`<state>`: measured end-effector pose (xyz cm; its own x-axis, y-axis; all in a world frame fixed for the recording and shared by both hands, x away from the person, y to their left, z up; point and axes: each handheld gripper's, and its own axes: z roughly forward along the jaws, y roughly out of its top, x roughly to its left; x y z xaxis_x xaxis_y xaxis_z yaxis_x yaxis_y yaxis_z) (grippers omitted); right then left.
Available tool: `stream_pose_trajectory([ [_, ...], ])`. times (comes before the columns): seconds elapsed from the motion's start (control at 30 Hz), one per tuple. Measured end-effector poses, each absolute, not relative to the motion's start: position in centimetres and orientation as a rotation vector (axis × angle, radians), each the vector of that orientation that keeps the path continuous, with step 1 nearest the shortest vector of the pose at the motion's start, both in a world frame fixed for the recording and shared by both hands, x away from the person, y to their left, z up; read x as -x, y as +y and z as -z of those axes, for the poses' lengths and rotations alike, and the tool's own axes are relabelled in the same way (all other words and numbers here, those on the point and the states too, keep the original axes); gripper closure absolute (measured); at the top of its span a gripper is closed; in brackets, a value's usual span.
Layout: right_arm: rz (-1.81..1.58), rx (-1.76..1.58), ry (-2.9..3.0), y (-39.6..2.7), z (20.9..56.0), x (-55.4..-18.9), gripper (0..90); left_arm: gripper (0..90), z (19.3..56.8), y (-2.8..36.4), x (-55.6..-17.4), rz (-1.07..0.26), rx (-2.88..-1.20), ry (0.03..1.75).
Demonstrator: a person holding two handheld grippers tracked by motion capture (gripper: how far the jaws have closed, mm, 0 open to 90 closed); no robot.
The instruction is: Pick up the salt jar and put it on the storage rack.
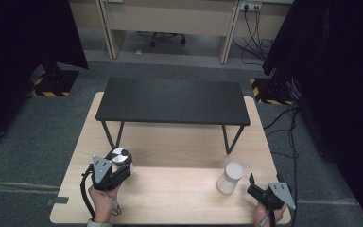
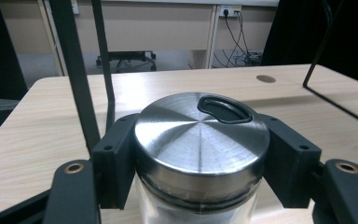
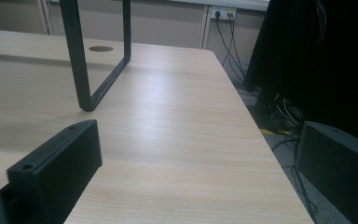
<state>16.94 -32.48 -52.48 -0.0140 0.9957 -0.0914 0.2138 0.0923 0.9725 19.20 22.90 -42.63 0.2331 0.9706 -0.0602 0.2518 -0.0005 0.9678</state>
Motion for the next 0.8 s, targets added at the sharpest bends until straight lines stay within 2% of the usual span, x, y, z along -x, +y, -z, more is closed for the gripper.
stream_pose_trajectory([
  [0.8, -1.036, -1.282, 1.417, -32.6, 52.5, -16.9, 0.2, 34.2, 36.2, 20.8, -21.1, -0.899, -1.442, 1.19],
])
